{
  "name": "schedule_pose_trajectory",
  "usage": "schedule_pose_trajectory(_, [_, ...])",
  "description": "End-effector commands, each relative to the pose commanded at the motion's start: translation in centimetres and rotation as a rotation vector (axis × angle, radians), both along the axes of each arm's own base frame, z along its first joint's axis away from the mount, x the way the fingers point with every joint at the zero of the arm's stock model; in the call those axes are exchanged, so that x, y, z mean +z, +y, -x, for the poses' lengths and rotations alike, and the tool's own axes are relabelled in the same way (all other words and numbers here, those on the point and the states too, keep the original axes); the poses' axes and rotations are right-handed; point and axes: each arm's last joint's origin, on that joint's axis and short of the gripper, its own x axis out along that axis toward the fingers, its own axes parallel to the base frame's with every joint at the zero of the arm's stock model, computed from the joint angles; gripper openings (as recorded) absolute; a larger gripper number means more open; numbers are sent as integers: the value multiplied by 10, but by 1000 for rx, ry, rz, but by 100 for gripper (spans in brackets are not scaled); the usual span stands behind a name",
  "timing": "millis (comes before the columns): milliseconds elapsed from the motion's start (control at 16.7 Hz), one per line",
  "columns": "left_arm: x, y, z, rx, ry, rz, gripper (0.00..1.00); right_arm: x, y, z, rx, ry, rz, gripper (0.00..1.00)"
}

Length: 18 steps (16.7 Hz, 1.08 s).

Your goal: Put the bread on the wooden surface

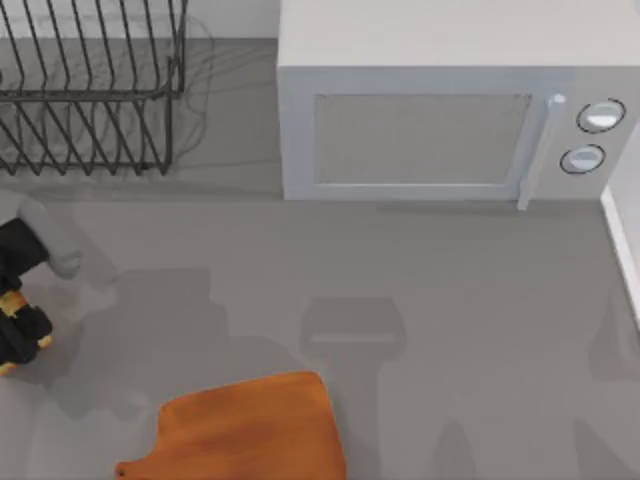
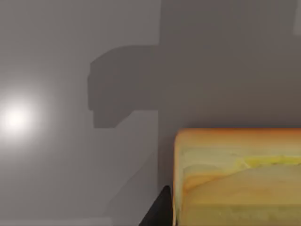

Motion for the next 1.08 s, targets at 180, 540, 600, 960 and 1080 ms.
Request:
schedule_pose_trajectory(180, [0, 0, 0, 0, 0, 0, 0, 0, 0, 0, 0, 0, 0, 100])
schedule_pose_trajectory(540, [9, -1, -1, 2, -8, 7, 0, 0, 0, 0, 0, 0, 0, 100])
schedule_pose_trajectory(600, [16, -1, -3, 1, -11, 7, 0, 0, 0, 0, 0, 0, 0, 100])
schedule_pose_trajectory(960, [80, -1, -2, -2, 17, 9, 0, 0, 0, 0, 0, 0, 0, 100])
schedule_pose_trajectory(1080, [99, -1, 0, 1, 3, 8, 0, 0, 0, 0, 0, 0, 0, 100])
